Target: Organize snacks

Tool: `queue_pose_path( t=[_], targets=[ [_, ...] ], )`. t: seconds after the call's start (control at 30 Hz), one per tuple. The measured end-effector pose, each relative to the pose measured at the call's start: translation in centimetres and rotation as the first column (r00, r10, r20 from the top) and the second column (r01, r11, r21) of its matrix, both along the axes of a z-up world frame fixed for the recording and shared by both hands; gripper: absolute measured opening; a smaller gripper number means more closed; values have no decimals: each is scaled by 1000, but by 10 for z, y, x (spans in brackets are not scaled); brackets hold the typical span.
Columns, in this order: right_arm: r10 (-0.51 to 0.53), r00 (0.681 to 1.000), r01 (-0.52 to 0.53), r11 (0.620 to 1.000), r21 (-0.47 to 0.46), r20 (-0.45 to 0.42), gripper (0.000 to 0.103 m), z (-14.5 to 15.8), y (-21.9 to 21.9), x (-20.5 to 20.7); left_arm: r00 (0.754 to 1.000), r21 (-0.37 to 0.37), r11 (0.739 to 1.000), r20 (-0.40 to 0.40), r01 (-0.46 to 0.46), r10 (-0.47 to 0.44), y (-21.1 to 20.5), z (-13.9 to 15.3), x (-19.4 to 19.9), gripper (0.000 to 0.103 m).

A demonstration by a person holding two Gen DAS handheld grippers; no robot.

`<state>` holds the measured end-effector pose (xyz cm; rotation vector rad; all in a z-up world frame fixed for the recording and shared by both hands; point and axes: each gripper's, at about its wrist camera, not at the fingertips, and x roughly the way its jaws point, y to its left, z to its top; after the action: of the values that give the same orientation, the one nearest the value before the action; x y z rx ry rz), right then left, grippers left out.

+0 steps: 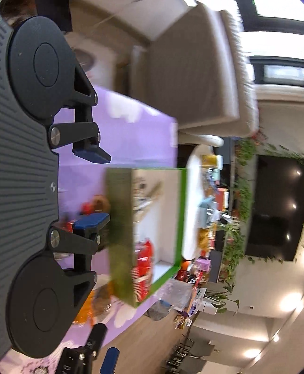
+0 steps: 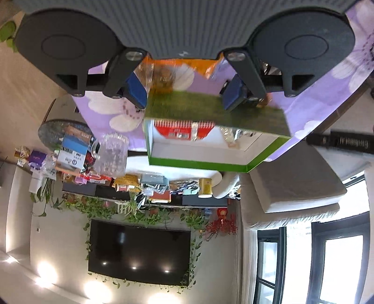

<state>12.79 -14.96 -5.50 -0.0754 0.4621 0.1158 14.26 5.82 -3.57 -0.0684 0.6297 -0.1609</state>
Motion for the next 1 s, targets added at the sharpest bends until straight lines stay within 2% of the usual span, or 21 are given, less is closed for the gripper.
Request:
queue_pose_path(
  t=[0.1, 0.2, 0.33, 0.5, 0.67, 0.83, 0.87, 1.0],
  targets=[
    [-6, 1000, 6, 1000, -25, 2, 58, -3, -1, -9, 999, -41, 999, -33, 36, -37, 7, -10, -22, 45],
    [-26, 1000, 26, 999, -20, 0, 58, -5, -9, -17, 992, -50, 991, -33, 121, -122, 4, -13, -49, 45],
    [-19, 1000, 20, 999, 44, -17, 58, -12, -21, -31, 959, -50, 959, -35, 279, -281, -8, -15, -83, 45],
    [105, 993, -102, 993, 66, -51, 58, -30, -23, -56, 926, -2, 926, -35, 377, -377, -29, -21, -105, 45],
    [232, 968, -225, 971, 78, -98, 58, -44, -19, -71, 919, 88, 915, -59, 394, -390, -44, -35, -107, 45],
    [222, 963, -213, 974, 74, -152, 58, -56, -16, -70, 939, 157, 927, -95, 342, -330, -47, -52, -93, 44],
    [217, 962, -208, 975, 72, -163, 58, -58, -14, -68, 941, 165, 928, -105, 335, -322, -47, -55, -90, 42],
    [226, 956, -215, 974, 75, -185, 58, -66, -11, -70, 942, 159, 933, -143, 323, -302, -47, -61, -84, 20]
  ],
)
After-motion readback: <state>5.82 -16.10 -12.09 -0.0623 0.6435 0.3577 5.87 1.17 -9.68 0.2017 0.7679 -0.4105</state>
